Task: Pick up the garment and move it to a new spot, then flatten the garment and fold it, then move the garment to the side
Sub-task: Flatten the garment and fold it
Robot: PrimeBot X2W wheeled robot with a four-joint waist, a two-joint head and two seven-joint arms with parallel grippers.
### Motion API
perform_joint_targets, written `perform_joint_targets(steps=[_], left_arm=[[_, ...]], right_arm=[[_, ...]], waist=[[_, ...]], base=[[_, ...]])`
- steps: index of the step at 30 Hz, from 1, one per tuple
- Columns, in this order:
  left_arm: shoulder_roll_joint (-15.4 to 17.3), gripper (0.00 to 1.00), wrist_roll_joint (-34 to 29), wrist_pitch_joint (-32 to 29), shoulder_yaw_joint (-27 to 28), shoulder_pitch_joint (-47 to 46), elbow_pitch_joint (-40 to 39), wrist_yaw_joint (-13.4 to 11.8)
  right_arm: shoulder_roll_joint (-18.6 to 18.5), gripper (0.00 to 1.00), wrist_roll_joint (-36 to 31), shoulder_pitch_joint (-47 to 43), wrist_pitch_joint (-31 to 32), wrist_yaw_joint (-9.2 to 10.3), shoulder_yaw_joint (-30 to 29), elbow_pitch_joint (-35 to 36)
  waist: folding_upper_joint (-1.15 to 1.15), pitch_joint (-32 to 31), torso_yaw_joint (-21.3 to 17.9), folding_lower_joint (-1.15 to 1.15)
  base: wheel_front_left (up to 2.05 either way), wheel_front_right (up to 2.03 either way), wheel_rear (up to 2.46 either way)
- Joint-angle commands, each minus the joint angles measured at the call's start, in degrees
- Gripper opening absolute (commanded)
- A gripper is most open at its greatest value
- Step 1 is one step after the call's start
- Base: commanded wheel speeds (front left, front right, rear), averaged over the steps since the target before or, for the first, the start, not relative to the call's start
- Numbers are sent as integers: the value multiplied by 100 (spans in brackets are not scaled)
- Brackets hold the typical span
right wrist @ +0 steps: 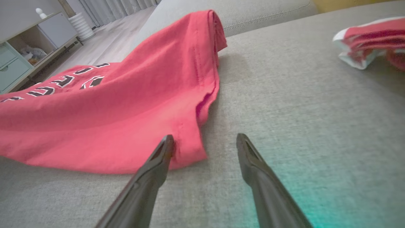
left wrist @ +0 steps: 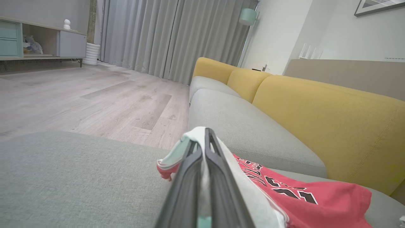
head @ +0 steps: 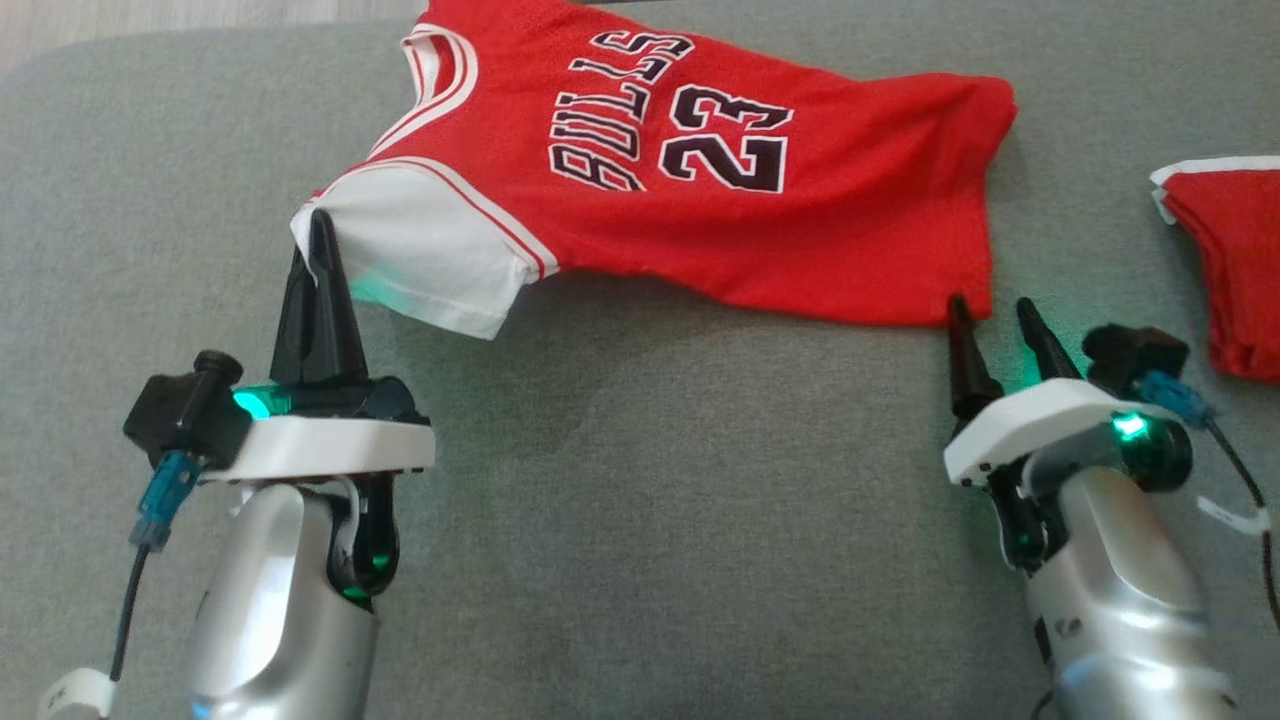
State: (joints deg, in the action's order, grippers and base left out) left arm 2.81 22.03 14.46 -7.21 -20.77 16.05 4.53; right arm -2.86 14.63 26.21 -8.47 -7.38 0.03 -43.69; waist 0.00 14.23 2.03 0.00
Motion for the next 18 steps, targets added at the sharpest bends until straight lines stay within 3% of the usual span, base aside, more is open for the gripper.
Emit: perform_joint_targets(steps=[1,15,16,18], left_arm=[[55,0,-63,52,194,-93,-241,-4],[12,0,-45,53,148,-104,-194,45],[11,0,-47,53,147,-96,-174,44],[10,0,-55,53,151,-71,-124,44]], right_arm=[[-2,100,5,222,-6,-11,214,-7],[-2,100,-170,755,117,-11,692,-1122],[-2,87,-121,762,119,-11,763,-1160],[-2,0,-20,765,89,-11,920,-1197]], waist=[[0,49,48,0],[0,61,163,0],[0,43,156,0],[0,-13,125,0]], base=[[0,0,0],[0,0,0],[0,0,0],[0,0,0]])
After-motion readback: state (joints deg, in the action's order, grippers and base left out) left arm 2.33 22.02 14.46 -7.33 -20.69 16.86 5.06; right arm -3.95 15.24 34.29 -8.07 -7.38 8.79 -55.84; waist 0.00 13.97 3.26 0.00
